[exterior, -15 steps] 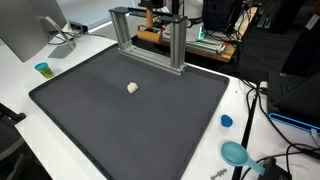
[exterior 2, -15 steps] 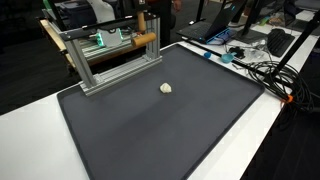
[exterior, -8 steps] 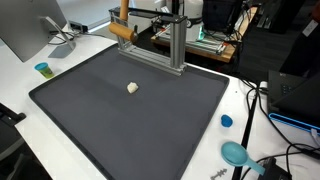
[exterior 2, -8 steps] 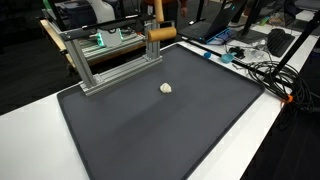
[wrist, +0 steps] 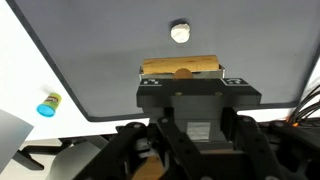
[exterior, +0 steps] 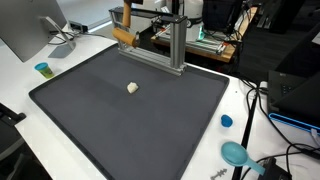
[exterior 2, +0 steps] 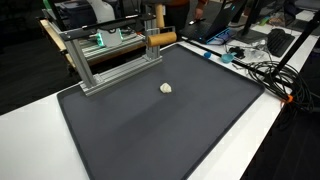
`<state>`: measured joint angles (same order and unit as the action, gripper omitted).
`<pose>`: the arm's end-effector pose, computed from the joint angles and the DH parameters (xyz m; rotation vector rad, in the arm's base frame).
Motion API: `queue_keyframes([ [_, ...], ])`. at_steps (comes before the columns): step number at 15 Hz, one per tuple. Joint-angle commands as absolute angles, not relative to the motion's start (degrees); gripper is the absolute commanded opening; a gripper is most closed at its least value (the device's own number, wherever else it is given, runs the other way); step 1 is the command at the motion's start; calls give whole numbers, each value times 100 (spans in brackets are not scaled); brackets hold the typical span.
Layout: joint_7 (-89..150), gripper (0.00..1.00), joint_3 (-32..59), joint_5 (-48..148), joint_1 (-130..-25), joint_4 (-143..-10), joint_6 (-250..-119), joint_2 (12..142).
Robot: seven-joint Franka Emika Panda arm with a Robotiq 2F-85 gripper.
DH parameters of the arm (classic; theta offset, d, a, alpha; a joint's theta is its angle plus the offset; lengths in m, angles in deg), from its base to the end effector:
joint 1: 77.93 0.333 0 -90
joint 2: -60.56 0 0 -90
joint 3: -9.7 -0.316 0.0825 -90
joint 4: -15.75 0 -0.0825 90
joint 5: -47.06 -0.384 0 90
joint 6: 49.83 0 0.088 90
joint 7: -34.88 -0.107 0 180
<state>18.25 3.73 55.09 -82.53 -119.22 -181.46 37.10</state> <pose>0.4571 0.0118 0.5207 2.9709 -0.2873 0.5553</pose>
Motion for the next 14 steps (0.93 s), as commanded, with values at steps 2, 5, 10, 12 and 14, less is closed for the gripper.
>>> queue_keyframes([
  [2, 977, 21, 29, 5953, -8324, -10984, -18159, 4806],
  [5, 1041, 21, 142, 6103, -8223, -10278, -17746, 5627],
  [10, 1806, 21, 610, 5883, -8107, -9415, -16976, 6668],
  [12, 1873, 21, 722, 5824, -8053, -9197, -16669, 6841],
  [14, 1781, 46, 806, 5901, -8018, -9505, -16975, 6776],
])
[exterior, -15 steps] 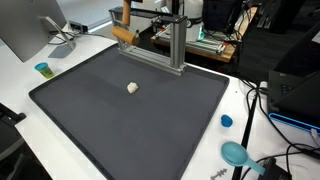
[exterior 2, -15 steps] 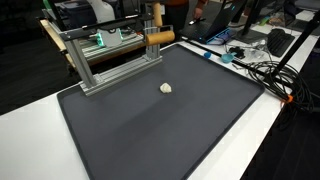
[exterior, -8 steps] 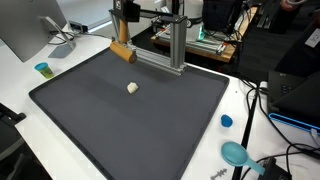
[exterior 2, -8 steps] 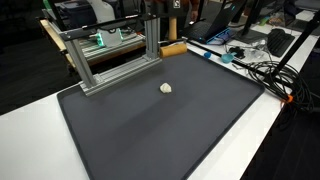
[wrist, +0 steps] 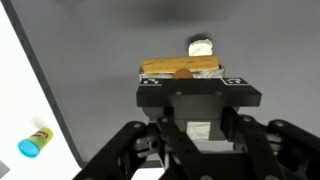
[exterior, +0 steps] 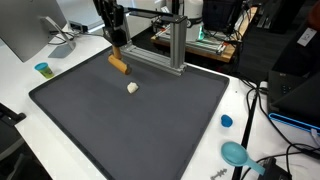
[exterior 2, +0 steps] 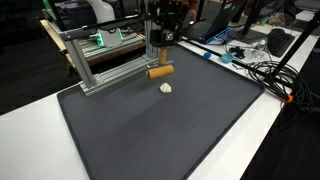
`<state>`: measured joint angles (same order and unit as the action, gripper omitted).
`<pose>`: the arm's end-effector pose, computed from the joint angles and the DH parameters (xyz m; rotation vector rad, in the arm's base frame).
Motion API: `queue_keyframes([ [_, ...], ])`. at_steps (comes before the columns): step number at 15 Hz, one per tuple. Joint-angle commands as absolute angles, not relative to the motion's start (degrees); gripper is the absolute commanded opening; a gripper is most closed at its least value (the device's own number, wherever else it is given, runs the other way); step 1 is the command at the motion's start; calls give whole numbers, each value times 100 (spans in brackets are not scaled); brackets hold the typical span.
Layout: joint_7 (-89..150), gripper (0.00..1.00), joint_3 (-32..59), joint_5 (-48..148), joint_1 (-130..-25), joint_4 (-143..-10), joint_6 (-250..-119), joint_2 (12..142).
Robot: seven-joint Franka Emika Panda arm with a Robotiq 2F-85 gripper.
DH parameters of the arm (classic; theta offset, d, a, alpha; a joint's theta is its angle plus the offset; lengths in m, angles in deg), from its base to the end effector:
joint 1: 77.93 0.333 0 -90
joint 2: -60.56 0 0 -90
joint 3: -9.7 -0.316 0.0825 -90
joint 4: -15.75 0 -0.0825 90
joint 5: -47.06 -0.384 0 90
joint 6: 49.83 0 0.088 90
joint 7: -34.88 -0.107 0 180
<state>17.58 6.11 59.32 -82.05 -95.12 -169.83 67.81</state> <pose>0.5911 -0.0168 0.4248 2.9520 -0.3076 0.0879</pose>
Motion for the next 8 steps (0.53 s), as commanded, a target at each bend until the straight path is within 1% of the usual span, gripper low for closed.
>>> queue_keyframes([
  [1, 1788, 46, 821, 5898, -8008, -9429, -16921, 6837],
  [2, 1788, 21, 821, 5897, -7995, -9379, -16885, 6860],
  [8, 1961, 21, 823, 5321, -7905, -9553, -16855, 6996],
])
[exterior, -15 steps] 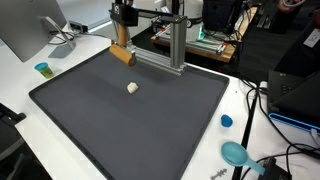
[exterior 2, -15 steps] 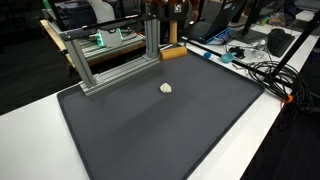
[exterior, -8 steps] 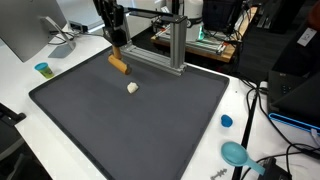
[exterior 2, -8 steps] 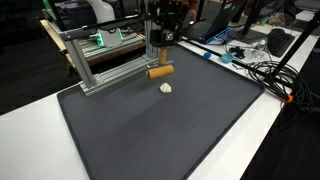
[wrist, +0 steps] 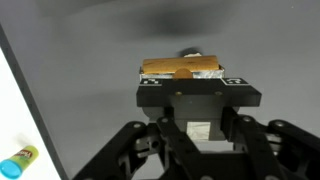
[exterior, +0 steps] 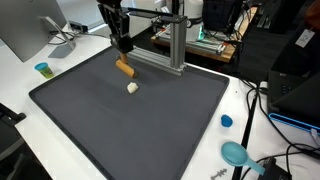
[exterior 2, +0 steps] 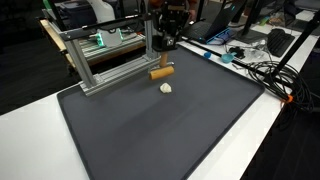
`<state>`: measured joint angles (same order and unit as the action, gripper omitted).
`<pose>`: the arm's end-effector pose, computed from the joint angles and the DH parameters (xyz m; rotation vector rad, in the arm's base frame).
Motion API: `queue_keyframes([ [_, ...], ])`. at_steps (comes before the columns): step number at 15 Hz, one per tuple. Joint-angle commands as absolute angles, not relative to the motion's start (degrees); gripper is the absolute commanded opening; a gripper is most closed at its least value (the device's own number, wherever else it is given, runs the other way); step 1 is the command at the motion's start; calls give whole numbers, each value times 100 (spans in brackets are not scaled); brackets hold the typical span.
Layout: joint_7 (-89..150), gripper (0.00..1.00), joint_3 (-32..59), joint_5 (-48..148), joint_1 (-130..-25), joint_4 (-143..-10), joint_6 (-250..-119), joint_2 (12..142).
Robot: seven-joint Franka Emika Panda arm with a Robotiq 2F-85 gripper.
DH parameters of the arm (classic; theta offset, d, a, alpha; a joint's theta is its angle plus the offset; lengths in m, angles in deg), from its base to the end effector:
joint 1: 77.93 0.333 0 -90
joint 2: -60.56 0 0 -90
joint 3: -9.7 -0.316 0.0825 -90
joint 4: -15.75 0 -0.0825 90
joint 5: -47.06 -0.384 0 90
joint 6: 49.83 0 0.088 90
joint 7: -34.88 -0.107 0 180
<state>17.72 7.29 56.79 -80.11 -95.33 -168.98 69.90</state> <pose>0.5916 -0.0070 0.3999 2.9826 -0.3166 -0.0003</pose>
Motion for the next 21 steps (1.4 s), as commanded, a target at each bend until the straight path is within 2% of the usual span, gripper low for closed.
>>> queue_keyframes([
  [1, 1810, 46, 873, 5546, -7859, -9533, -16886, 7027],
  [3, 1835, 46, 870, 5451, -7839, -9534, -16886, 7080],
  [4, 1777, 21, 877, 5514, -7823, -9564, -17020, 7092],
  [21, 1664, 21, 1114, 5500, -7661, -9036, -17303, 8119],
])
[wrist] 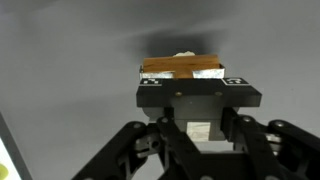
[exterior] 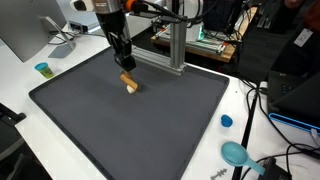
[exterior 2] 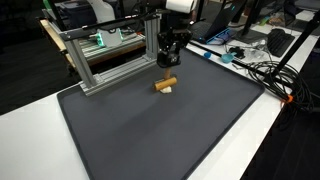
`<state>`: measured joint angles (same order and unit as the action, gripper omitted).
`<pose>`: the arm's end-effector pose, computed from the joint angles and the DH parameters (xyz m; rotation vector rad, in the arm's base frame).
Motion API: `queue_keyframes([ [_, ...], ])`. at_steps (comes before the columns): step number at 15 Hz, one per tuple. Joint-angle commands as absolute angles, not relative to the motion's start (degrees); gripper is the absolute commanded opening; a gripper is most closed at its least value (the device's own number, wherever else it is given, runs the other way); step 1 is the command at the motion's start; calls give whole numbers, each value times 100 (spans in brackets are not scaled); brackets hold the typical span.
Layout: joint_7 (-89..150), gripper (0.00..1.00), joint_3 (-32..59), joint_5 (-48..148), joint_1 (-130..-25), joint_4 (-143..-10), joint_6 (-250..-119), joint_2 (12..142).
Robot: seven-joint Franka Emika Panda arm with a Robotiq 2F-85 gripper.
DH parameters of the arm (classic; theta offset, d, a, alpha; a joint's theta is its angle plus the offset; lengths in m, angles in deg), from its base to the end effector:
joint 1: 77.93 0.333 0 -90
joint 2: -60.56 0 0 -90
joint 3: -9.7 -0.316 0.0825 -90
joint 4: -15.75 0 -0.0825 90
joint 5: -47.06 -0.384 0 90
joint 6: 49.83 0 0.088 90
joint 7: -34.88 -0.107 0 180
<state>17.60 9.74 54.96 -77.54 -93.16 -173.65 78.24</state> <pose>0.6150 -0.0017 0.3355 3.0047 -0.3256 -0.0460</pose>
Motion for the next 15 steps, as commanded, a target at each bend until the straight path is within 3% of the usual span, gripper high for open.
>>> queue_keyframes([
  [1, 1637, 21, 1136, 5519, -7656, -8995, -17272, 8176],
  [8, 1520, 21, 1230, 5570, -7613, -8711, -16726, 8476],
  [15, 1697, 21, 1128, 5176, -7699, -8655, -17172, 8476],
])
